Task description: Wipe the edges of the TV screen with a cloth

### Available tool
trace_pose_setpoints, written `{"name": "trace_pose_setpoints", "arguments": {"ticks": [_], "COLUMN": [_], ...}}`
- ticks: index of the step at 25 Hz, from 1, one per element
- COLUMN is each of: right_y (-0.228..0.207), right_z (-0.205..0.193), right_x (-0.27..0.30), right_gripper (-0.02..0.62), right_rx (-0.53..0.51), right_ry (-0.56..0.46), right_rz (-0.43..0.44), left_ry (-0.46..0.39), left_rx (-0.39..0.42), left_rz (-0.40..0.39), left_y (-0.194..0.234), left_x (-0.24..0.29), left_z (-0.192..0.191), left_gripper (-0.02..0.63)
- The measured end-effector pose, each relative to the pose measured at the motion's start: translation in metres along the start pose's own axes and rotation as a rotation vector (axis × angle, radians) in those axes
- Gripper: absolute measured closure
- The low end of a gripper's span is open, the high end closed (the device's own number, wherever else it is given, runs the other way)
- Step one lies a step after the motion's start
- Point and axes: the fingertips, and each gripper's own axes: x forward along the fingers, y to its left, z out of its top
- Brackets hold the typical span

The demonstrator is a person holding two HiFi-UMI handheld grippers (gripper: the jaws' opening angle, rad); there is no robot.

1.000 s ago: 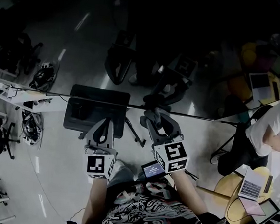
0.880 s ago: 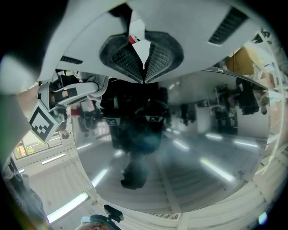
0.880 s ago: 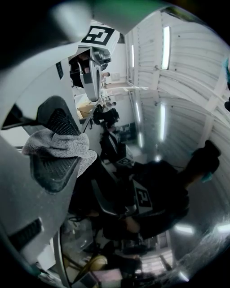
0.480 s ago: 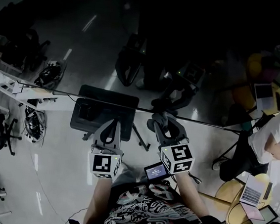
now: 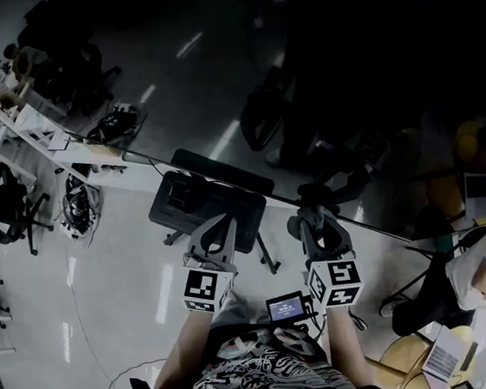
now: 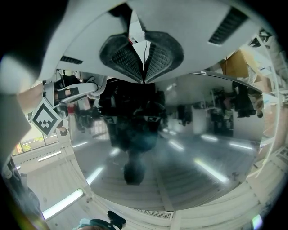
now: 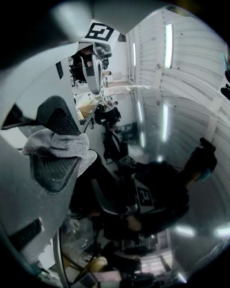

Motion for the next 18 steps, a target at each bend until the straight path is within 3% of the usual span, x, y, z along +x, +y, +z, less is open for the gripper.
{"name": "trace_pose_setpoints", "arguments": {"ticks": [12, 18], "right_y": [0.007, 0.023], "right_z": [0.001, 0.007], "right_x": [0.001, 0.017], "right_gripper": [0.454, 0.454], "right_rx": [-0.011, -0.016], "right_ry": [0.002, 0.01], "right_rz": [0.017, 0.021], "left_ry": [-0.006, -0.003], "left_rx": [-0.001, -0.015], "left_rz": [0.015, 0.022], "left_y": [0.002, 0.025], "left_x": [-0.008, -0.01], "left_z": [0.005, 0.003], "left_gripper": [0.584, 0.583]}}
